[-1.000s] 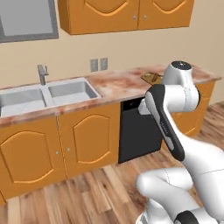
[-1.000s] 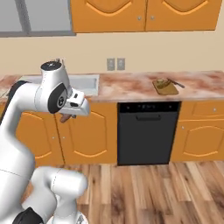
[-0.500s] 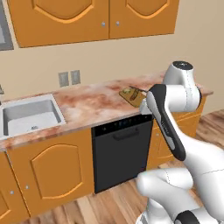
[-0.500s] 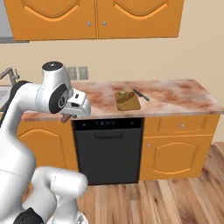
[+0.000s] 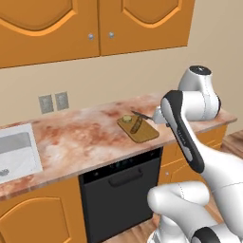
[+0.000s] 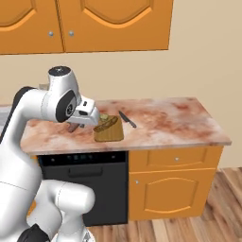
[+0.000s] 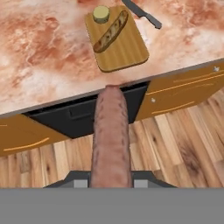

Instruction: Retrieve the sausage and cheese from the fridge and place them on the cutting board on the counter.

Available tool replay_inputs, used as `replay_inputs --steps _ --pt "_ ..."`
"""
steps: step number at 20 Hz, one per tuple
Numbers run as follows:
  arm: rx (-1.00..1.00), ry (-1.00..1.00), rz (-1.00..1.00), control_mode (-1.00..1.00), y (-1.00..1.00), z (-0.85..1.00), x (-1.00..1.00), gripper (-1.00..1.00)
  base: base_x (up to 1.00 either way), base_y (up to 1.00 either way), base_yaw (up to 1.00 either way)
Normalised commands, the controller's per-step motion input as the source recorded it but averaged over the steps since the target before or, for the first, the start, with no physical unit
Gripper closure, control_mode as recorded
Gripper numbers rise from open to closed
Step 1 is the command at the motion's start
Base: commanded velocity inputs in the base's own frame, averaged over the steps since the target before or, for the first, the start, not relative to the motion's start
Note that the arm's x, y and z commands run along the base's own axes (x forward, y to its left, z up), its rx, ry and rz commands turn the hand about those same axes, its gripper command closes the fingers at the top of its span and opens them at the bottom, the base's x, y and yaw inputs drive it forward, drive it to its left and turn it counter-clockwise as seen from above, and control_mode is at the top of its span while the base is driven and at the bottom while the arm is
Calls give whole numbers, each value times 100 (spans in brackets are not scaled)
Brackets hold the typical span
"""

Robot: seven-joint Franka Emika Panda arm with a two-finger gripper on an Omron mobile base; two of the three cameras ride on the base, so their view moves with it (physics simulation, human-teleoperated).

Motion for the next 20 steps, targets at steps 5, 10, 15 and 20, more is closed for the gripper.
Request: replay_inputs --steps 5,10,15,20 --pt "0 0 0 100 0 0 0 100 46 0 0" --pt "0 0 0 100 0 0 0 100 39 -1 0" --pt "0 0 0 100 0 0 0 100 0 0 0" --pt "0 0 0 100 0 0 0 100 0 0 0"
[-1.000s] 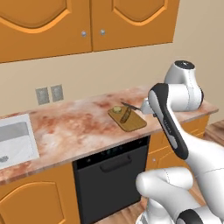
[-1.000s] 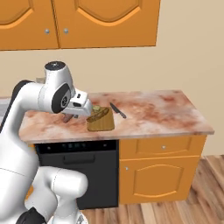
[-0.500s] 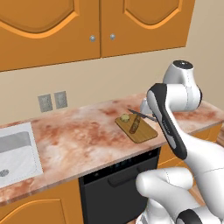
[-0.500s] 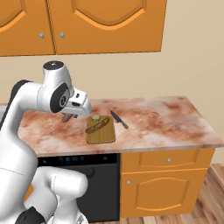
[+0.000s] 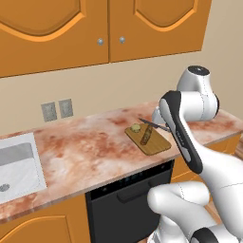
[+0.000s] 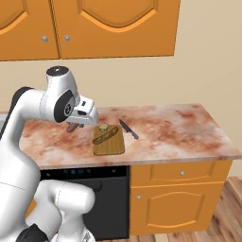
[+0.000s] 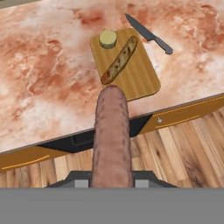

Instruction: Retrieve the sausage and cheese from the fridge and place them on the cutting board on the counter.

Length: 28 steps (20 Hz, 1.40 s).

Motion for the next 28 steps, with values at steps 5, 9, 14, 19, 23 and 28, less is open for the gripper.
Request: replay_inputs --steps 5,9,14,19,23,28 --pt "0 0 0 100 0 0 0 100 0 0 0" --pt "0 0 0 -100 0 0 0 100 0 0 0" --pt "0 0 0 -100 0 0 0 100 0 0 0" --pt "0 -1 0 -100 0 0 -5 100 0 0 0" --pt "-1 -3 -4 -100 0 -10 0 100 0 0 0" --pt "0 -3 -38 -100 -34 -38 15 100 0 0 0"
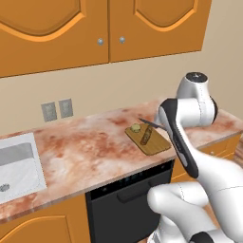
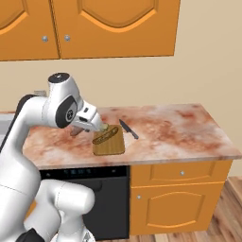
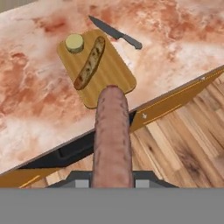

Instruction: Retrieve the sausage and cheese from the fridge and place them on the cutting board on the counter.

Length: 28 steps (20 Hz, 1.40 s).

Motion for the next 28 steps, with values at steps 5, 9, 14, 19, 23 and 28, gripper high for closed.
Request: replay_inputs --steps 5,9,14,19,23,28 --pt "12 0 -28 -100 -36 -48 20 100 0 0 0" --pt "8 0 -20 -100 -8 -37 24 100 0 0 0" --pt "1 0 -5 -100 4 -38 83 100 0 0 0" --pt "0 1 0 -100 27 -32 93 100 0 0 0" --pt "0 7 0 -100 0 -26 33 100 0 0 0" --pt "0 9 0 -100 0 -27 0 100 0 0 0"
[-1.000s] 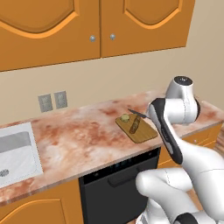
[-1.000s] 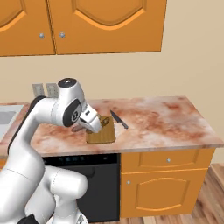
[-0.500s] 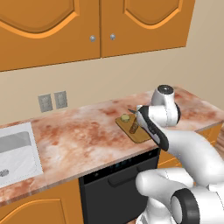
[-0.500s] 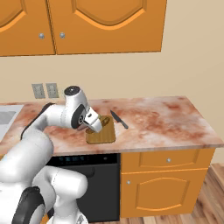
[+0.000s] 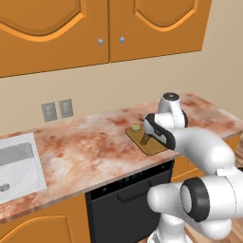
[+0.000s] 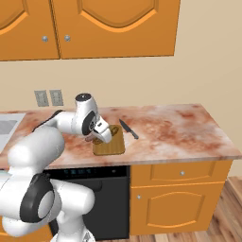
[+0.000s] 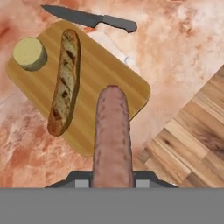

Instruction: Retrieve the sausage and cheese from the fridge and place them on the cutting board on the counter.

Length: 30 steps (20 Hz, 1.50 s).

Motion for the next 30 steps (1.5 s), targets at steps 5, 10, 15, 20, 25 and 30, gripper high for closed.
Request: replay_inputs --steps 5,10,15,20,25,30 --pt "3 9 0 -100 0 -30 2 100 0 0 0" --pt "5 3 0 -100 -1 -38 27 100 0 0 0" --pt "7 0 0 -100 -4 -19 27 100 0 0 0" --pt "4 0 0 -100 -20 -1 8 100 0 0 0" --pt "0 1 -1 -100 -15 -8 7 100 0 0 0" --pt "0 0 -2 -100 -1 -24 12 100 0 0 0"
